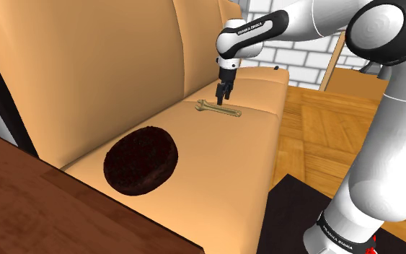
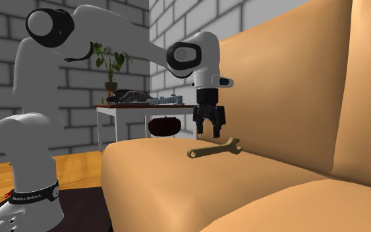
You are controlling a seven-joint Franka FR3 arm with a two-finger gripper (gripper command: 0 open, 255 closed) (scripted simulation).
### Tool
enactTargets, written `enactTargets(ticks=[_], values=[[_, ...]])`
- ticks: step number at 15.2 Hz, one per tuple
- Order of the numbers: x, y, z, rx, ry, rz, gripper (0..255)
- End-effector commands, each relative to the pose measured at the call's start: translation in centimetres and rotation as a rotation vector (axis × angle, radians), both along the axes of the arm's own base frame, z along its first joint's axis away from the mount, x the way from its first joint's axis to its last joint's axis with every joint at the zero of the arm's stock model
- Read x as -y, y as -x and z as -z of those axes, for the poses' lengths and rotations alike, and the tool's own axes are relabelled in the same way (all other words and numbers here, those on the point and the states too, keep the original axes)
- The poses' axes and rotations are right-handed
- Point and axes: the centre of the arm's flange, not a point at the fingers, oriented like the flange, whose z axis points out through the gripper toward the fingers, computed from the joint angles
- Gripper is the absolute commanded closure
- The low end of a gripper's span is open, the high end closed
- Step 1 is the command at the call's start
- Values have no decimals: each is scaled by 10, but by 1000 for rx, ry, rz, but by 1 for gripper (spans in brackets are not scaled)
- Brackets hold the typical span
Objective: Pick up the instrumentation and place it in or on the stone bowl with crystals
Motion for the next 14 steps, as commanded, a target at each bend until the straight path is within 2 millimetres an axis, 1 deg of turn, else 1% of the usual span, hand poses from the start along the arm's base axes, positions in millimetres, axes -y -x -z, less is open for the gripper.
enactTargets(ticks=[1, 2, 9, 10, 14], values=[[6, -25, 12, 2, -7, -36, 0], [5, -32, 16, 2, -9, -47, 0], [5, -33, 52, 2, -9, -47, 0], [5, -33, 55, 2, -9, -47, 0], [5, -33, 55, 2, -9, -47, 0]])
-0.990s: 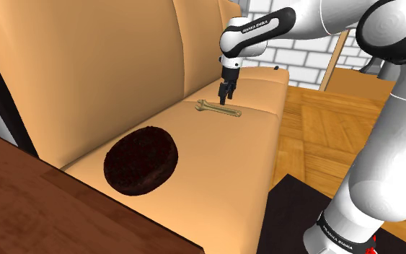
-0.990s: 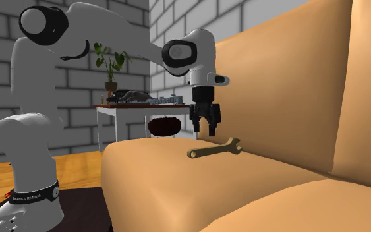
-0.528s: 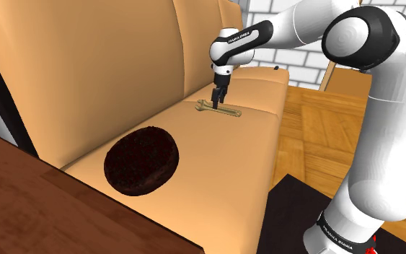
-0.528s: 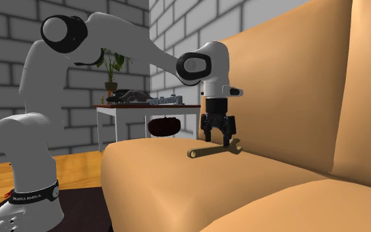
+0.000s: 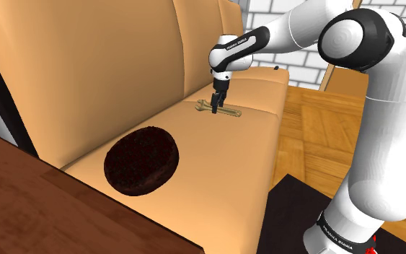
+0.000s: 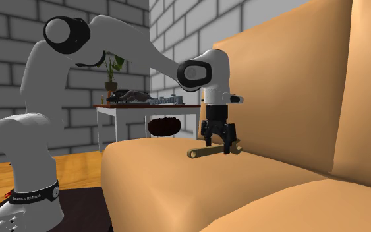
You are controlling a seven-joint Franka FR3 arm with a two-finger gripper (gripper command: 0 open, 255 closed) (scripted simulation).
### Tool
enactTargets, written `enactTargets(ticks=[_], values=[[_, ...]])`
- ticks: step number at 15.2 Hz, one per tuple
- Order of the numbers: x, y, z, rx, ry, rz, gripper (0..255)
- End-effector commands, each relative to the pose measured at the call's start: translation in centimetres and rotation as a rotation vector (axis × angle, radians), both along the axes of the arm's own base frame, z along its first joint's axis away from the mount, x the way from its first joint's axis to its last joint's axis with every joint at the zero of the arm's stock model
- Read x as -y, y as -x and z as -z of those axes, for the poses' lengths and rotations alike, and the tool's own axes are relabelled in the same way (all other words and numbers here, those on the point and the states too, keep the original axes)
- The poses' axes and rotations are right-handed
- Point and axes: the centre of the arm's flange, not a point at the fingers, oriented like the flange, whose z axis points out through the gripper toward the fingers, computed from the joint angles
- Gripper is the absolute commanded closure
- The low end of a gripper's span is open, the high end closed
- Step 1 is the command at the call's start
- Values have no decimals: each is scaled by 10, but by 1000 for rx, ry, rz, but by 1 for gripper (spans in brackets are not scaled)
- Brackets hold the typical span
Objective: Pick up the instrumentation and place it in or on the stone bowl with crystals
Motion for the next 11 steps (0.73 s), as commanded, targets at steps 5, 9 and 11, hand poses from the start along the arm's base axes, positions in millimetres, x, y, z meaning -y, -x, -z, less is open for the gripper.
enactTargets(ticks=[5, 9, 11], values=[[0, 0, 0, 0, 0, 0, 255], [0, 0, 0, 0, 0, 0, 255], [0, 0, 0, 0, 0, 0, 255]])
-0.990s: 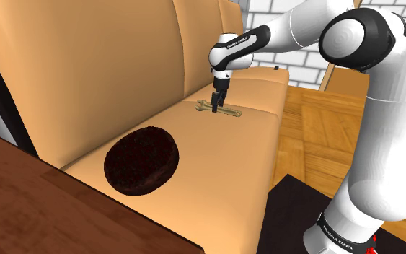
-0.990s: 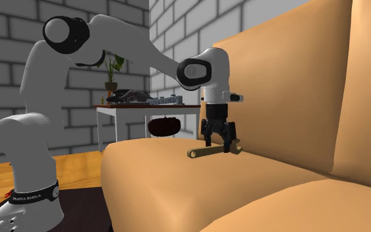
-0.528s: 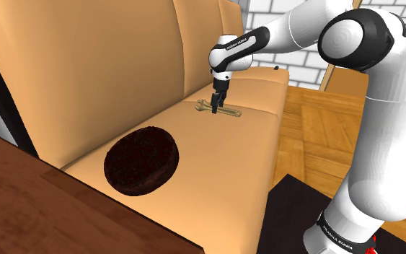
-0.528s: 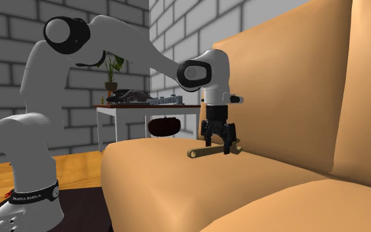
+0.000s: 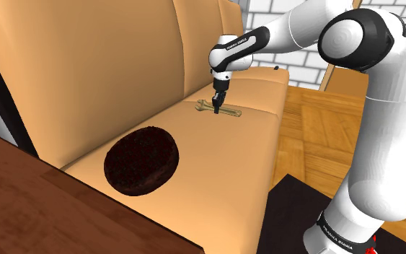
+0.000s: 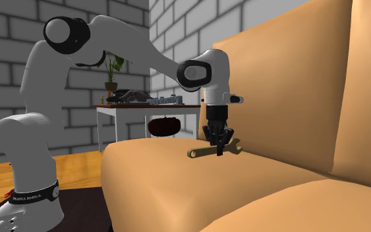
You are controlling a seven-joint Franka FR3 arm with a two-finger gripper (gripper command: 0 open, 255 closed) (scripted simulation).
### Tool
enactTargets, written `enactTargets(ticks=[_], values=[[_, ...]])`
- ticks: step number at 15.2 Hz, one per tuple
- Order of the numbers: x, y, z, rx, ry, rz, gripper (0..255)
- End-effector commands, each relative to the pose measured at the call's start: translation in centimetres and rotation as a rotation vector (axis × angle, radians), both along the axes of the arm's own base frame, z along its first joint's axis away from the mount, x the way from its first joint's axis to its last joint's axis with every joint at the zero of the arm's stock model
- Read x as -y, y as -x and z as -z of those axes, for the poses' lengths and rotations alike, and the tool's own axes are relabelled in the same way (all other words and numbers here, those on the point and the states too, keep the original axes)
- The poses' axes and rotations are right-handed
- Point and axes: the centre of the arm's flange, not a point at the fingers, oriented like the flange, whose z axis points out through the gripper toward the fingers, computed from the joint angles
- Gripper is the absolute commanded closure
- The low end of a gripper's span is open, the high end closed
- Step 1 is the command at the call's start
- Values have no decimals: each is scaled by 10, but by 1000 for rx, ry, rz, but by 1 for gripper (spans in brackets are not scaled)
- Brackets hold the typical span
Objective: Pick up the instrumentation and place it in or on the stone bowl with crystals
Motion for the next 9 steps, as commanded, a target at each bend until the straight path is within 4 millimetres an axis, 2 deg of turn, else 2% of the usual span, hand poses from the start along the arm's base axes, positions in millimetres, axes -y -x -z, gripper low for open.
enactTargets(ticks=[1, 2, 9], values=[[0, 0, 0, 0, 0, 0, 255], [0, 0, 0, 0, 0, 0, 255], [0, 0, -37, 0, 0, 0, 255]])
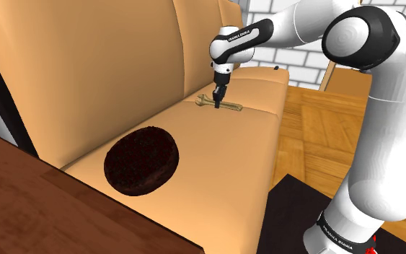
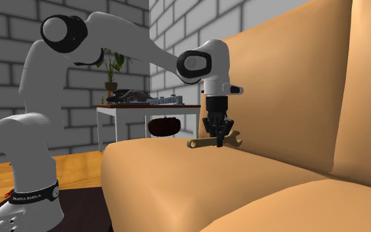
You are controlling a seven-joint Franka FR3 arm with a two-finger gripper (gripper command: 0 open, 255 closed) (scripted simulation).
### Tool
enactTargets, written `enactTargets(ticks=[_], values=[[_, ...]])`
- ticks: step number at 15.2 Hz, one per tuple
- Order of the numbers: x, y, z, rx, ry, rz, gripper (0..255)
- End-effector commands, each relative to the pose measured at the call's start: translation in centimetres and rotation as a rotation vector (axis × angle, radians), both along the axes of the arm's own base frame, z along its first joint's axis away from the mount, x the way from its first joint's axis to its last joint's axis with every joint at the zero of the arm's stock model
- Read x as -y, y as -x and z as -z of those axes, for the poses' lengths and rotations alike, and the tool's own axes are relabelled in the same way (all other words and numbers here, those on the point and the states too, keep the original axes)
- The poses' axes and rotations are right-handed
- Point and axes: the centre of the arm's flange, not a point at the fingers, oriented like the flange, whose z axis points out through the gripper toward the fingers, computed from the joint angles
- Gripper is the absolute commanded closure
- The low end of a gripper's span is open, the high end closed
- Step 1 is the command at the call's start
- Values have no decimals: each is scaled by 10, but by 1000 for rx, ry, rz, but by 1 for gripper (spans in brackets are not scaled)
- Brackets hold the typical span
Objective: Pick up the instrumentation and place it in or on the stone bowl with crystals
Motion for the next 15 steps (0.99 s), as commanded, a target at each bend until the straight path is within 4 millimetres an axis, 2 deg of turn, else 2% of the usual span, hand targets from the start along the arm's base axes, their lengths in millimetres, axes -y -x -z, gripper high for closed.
enactTargets(ticks=[1, 15], values=[[0, 0, -12, 0, 0, 0, 255], [0, 0, -85, 0, 0, 0, 255]])
